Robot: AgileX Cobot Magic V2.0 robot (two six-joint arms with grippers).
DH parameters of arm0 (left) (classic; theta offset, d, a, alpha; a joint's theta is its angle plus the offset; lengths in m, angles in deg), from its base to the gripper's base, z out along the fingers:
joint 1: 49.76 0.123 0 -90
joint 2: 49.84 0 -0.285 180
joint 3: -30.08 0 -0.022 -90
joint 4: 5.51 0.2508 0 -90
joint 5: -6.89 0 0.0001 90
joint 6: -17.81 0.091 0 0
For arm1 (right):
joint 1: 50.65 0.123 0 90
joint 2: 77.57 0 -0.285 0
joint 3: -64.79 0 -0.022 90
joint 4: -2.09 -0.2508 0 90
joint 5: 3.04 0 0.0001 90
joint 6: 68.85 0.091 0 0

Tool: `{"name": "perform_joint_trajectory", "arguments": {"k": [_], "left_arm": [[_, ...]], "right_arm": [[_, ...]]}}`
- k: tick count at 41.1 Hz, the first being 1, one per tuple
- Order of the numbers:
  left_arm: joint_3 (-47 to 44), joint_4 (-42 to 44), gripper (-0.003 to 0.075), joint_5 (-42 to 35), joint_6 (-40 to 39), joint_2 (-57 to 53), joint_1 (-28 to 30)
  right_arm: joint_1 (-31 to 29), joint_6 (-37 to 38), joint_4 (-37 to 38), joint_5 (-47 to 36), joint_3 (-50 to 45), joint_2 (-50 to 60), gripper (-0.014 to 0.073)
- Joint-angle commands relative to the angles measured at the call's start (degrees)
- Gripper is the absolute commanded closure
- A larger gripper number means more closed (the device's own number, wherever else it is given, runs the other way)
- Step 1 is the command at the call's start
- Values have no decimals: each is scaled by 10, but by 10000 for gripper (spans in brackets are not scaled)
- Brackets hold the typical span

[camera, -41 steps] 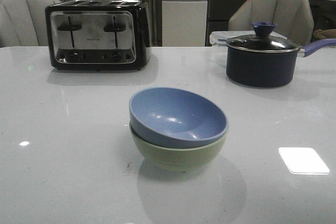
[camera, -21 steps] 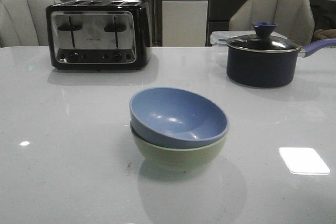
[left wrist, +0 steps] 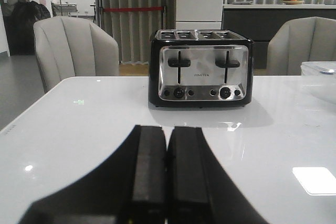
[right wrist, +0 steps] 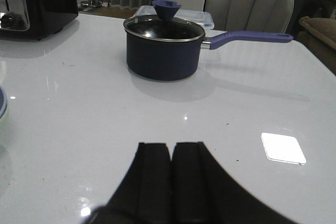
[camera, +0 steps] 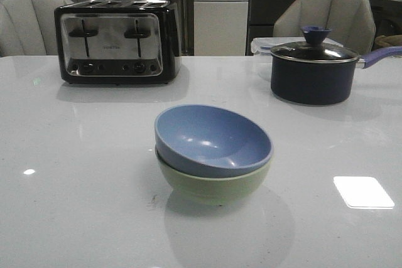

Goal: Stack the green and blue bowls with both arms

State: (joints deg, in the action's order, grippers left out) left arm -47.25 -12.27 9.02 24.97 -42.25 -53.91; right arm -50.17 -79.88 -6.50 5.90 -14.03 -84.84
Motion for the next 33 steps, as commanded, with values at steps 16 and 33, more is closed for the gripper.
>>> {"name": "perform_joint_trajectory", "arguments": {"k": [16,33], "left_arm": [[-4,-5,619,-50,-5,-12,-4],[-4,-5,619,-50,-5,-12,-4]], "right_arm": [[-3,28,19,-89,2,12,567],[-3,128,92,-126,2,12,567]]}}
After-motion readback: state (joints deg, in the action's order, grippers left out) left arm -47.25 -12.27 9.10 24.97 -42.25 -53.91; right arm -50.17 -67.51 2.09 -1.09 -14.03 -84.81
